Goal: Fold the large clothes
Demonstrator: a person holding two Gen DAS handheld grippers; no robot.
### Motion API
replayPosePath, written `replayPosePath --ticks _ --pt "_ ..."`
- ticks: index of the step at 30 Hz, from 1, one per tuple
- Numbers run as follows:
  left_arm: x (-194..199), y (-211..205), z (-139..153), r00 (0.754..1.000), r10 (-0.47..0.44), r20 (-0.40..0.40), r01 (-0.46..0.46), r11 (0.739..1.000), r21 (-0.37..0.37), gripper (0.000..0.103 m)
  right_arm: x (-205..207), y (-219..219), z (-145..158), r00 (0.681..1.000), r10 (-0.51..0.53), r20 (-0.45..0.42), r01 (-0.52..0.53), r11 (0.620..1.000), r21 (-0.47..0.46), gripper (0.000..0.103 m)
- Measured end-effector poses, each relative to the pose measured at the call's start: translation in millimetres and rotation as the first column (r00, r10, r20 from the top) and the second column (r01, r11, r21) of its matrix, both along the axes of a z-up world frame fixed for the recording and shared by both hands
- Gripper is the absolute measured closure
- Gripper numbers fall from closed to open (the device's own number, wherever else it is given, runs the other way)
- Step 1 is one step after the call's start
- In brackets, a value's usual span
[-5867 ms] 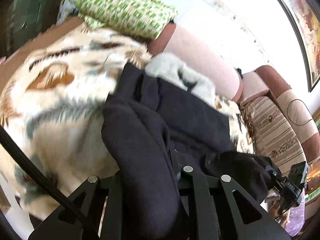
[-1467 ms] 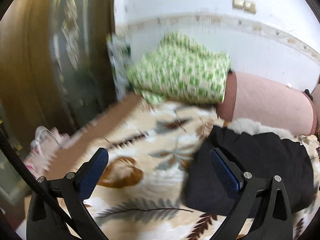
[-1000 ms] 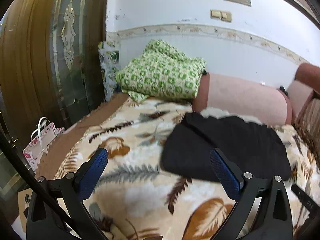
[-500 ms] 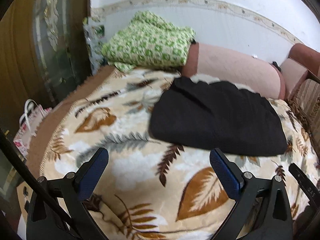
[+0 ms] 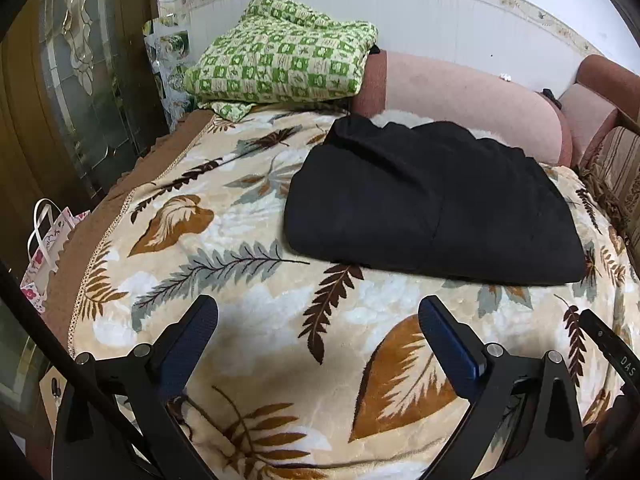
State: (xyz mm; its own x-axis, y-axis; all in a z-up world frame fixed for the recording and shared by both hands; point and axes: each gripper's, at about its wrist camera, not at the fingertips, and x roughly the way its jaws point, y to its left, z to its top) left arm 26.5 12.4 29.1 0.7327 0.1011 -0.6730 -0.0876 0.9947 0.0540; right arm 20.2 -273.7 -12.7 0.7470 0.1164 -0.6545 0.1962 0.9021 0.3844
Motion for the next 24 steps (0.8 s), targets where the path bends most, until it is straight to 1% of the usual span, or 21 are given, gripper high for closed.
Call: replayPosePath --ticks 2,4,5,6,7,8,9,10,12,14,15,16,17,18,19,20,21,23,24 --pt "5 2 -4 1.000 -0.001 -0.015 0.001 1.000 -0.011 0.003 3 -2 -4 1.000 -0.001 -0.007 0.001 1.000 0.008 0.025" --pt "13 7 -10 0.999 -0.014 -0.039 0.012 0.999 -0.050 0.003 6 -5 -8 1.000 -0.002 -0.016 0.002 1.000 0.023 0.025" --pt "16 10 -13 0.999 -0.022 -0.047 0.018 0.997 -0.075 0.004 8 -6 -11 1.000 -0.002 -0.020 0.003 0.999 0.033 0.025" --pt "21 14 -15 0.998 -0.030 -0.056 0.024 0.994 -0.103 0.009 10 -9 -14 1.000 -0.002 -0.028 0.004 0.999 0.051 0.025" --pt "29 22 -20 0.997 -0.036 -0.074 0.025 0.989 -0.146 0.012 13 -12 -16 0.999 -0.001 -0.032 0.004 0.998 0.067 0.024" --pt "34 27 -22 0.996 -0.038 -0.083 0.024 0.985 -0.171 0.012 16 -16 -20 0.999 0.001 -0.037 0.003 0.995 0.096 0.023" --pt "42 36 -25 0.995 -0.039 -0.093 0.019 0.977 -0.210 0.012 19 -19 -22 0.999 0.002 -0.038 0.003 0.993 0.118 0.020" --pt "51 45 -28 0.995 -0.036 -0.096 0.011 0.968 -0.251 0.012 23 -26 -26 0.999 0.000 -0.041 0.007 0.987 0.160 0.018" --pt "74 67 -33 0.996 -0.009 -0.094 -0.023 0.942 -0.335 0.012 30 -37 -31 0.999 -0.008 -0.040 0.016 0.974 0.227 0.015" --pt "93 82 -39 0.995 0.004 -0.098 -0.043 0.916 -0.399 0.012 40 -49 -39 0.999 -0.018 -0.040 0.029 0.953 0.303 0.012" --pt "104 90 -44 0.995 -0.001 -0.101 -0.045 0.892 -0.450 0.012 46 -54 -44 0.999 -0.021 -0.044 0.034 0.941 0.335 0.012" --pt "121 98 -52 0.994 -0.020 -0.111 -0.041 0.852 -0.522 0.012 53 -59 -49 0.998 -0.023 -0.051 0.040 0.931 0.364 0.011" --pt "132 102 -58 0.992 -0.032 -0.125 -0.045 0.826 -0.562 0.012 59 -62 -54 0.998 -0.027 -0.061 0.049 0.921 0.386 0.011" --pt "146 106 -66 0.989 -0.047 -0.141 -0.049 0.792 -0.608 0.012 65 -64 -57 0.997 -0.031 -0.065 0.055 0.915 0.401 0.011" --pt "157 108 -71 0.987 -0.061 -0.146 -0.047 0.766 -0.641 0.012 71 -66 -61 0.997 -0.033 -0.067 0.058 0.907 0.417 0.011" --pt "166 108 -75 0.986 -0.072 -0.151 -0.045 0.752 -0.658 0.012 78 -67 -64 0.997 -0.033 -0.070 0.060 0.901 0.429 0.011" --pt "180 108 -83 0.983 -0.093 -0.158 -0.040 0.731 -0.681 0.012 85 -68 -68 0.997 -0.032 -0.071 0.060 0.895 0.442 0.011" --pt "197 108 -93 0.979 -0.127 -0.156 -0.025 0.694 -0.720 0.012 96 -70 -73 0.997 -0.034 -0.067 0.062 0.885 0.461 0.011" --pt "206 107 -99 0.976 -0.152 -0.157 -0.016 0.667 -0.745 0.011 104 -70 -74 0.998 -0.036 -0.057 0.059 0.879 0.472 0.011"
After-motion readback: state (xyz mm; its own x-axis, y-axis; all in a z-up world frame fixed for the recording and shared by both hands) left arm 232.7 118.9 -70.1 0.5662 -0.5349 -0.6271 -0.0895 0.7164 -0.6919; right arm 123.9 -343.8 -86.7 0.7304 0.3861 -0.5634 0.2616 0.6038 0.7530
